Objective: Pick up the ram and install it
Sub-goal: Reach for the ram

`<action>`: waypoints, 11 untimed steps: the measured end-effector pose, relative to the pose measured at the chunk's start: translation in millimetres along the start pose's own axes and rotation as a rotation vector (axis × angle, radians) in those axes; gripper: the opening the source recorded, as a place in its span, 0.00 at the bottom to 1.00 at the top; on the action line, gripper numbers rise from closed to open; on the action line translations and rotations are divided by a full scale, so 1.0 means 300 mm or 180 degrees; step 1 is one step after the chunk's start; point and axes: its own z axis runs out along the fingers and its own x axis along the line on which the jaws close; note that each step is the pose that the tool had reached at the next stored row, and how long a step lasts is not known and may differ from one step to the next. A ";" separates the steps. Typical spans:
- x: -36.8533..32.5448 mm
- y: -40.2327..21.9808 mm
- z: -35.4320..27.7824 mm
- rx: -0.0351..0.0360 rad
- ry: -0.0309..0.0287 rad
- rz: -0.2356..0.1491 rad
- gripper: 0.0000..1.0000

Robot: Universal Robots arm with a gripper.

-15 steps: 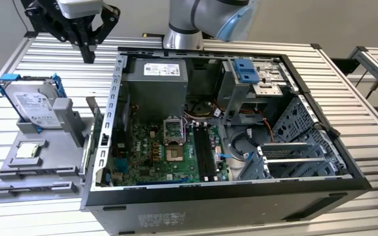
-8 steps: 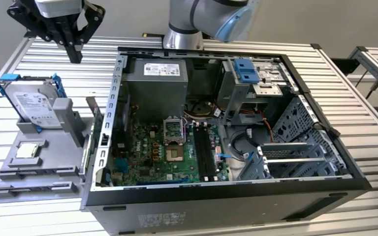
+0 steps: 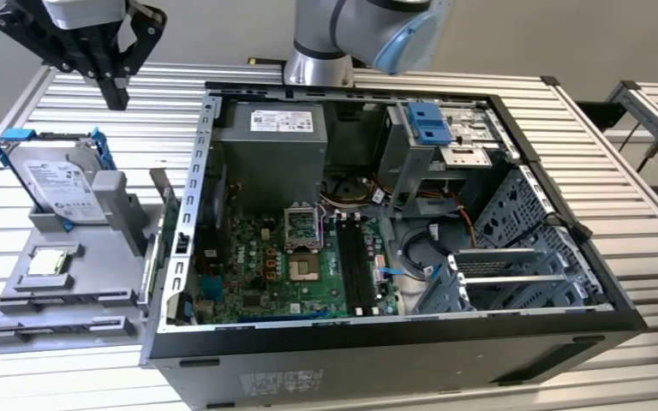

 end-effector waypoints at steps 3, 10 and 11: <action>0.026 -0.001 -0.001 0.0000 0.0001 -0.0011 0.00; 0.086 -0.002 -0.002 0.0000 0.0004 -0.0034 0.00; 0.094 -0.002 -0.002 0.0000 0.0005 -0.0037 0.00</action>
